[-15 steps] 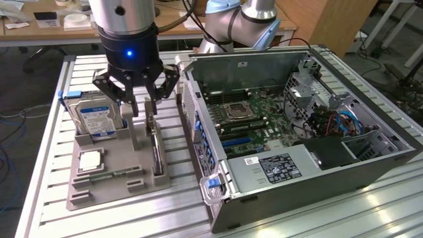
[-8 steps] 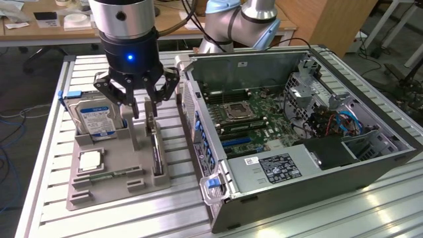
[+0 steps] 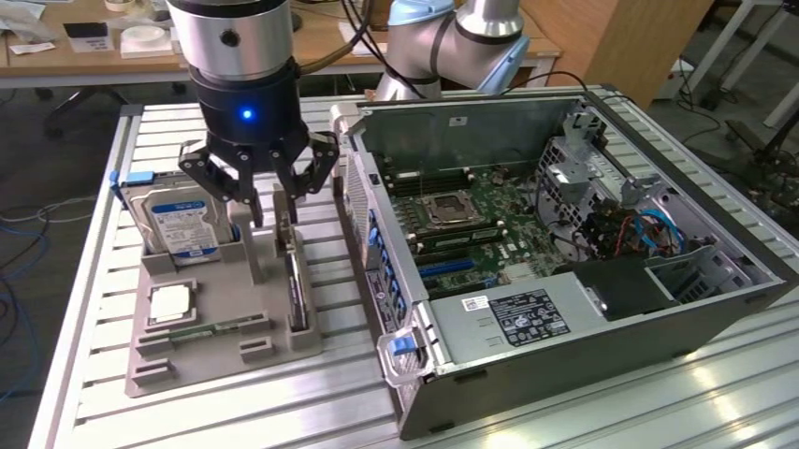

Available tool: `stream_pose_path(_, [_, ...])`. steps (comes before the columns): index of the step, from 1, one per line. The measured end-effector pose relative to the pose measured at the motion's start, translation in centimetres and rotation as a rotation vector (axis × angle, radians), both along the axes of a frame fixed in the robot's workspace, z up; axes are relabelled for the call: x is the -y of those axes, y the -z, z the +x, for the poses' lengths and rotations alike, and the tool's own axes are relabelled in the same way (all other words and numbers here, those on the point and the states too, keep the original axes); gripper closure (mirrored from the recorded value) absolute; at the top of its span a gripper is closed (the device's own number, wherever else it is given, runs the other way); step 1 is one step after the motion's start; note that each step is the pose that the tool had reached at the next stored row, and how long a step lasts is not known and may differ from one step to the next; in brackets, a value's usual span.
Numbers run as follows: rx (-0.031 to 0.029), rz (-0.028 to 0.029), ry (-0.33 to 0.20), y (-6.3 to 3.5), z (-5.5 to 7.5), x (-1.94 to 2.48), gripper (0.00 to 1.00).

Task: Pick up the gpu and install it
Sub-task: 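Pick up the gpu and move the gpu toward the slot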

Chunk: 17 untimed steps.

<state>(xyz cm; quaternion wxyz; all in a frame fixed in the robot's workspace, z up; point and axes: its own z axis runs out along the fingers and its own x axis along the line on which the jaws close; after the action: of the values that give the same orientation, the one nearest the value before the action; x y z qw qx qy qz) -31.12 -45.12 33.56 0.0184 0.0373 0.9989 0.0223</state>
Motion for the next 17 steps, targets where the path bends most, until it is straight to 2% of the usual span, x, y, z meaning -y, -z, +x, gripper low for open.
stream_pose_path(9, [0.0004,0.0000,0.000,1.17,0.0,0.00,0.58])
stream_pose_path(17, [0.0006,0.0001,0.000,1.26,0.0,0.00,0.58])
